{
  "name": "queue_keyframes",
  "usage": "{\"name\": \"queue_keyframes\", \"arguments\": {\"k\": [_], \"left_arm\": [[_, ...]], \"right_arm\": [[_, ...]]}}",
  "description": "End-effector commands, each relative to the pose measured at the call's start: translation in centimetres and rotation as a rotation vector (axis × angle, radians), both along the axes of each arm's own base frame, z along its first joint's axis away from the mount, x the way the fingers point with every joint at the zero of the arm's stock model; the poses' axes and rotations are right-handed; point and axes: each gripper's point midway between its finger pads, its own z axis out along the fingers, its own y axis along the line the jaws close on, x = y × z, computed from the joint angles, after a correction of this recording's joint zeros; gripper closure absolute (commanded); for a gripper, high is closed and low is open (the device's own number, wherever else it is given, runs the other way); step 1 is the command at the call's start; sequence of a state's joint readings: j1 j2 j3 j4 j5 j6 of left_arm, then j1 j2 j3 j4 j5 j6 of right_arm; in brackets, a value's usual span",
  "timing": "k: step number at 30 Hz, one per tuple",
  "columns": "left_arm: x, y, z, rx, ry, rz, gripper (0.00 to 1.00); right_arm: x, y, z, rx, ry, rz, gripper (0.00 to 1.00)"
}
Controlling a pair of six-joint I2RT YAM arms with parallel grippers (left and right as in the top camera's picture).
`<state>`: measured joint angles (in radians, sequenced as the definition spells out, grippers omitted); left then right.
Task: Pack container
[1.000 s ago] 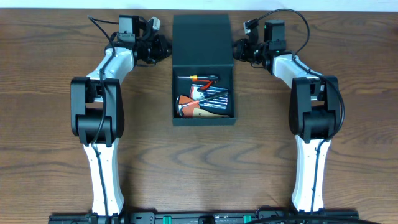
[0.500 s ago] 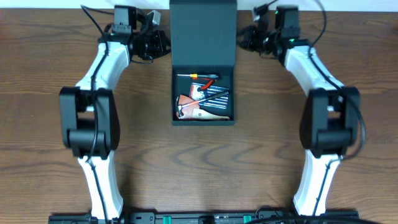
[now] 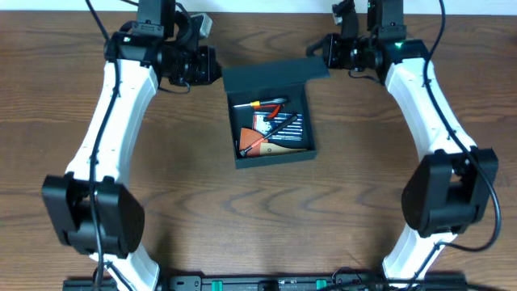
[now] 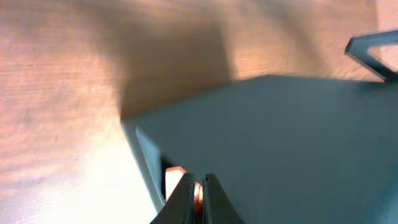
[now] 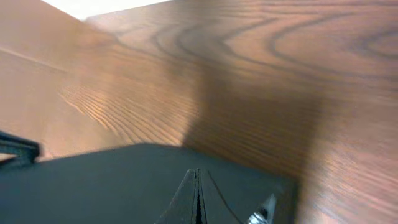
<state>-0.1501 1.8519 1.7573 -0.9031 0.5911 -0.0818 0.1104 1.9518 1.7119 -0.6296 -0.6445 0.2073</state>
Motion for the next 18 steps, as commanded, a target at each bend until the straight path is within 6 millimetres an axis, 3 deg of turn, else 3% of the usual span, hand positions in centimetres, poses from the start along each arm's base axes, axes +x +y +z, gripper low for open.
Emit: {"name": "queue_keyframes", "arguments": {"k": [1,6,12,18], "left_arm": [[-1.3,0.5,1.0,0.072,-0.028,-0.023,0.94],[-3.0,0.5,1.2,0.103,0.0,-0.045,0.94],[-3.5,0.0,1.7,0.101,-0.01,-0.058,0.94],[-4.6,-1.1,2.2,0.103,-0.007,-0.089,0.95]], "right_arm": [[-1.1,-0.5,3.9,-0.123,-0.16,0.04,0.99],[-2.3,-1.8,5.3,-0.221,-0.209,0.046,0.99],[-3.1,-3.3,7.6,-0.317,-0.285,0.021,0.99],[-4.3,-3.6,9.1,-0.348,-0.323,0.041,0.99]]}}
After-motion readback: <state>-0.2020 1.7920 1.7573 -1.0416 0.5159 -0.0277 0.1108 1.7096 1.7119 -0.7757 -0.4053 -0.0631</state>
